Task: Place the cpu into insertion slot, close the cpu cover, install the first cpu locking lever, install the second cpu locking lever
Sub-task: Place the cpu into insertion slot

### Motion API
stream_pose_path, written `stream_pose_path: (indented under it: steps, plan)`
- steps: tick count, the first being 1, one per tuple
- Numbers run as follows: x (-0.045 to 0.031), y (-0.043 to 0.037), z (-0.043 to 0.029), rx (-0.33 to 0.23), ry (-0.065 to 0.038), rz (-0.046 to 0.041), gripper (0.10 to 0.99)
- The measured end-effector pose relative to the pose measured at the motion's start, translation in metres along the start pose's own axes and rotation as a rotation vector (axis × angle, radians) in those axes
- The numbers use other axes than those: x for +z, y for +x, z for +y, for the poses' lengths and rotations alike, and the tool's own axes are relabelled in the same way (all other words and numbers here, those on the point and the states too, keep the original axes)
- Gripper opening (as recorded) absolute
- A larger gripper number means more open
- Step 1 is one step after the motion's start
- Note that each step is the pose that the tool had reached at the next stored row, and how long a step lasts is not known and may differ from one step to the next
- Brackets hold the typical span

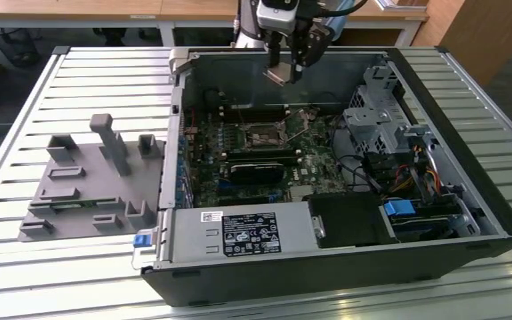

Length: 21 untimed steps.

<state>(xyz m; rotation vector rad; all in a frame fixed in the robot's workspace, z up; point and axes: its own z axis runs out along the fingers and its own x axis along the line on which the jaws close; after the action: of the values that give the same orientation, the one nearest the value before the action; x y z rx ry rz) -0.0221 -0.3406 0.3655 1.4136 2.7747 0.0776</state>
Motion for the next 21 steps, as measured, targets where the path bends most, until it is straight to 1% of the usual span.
stream_pose_path:
  steps: [5, 11, 21]
  plan:
    - [0.0009, 0.0002, 0.0001, 0.055, 0.002, -0.0062, 0.525]
    - [0.0021, 0.0005, 0.0002, 0.111, 0.004, -0.0108, 0.525]
    - [0.0044, 0.0006, 0.0002, 0.219, 0.006, -0.0195, 0.525]
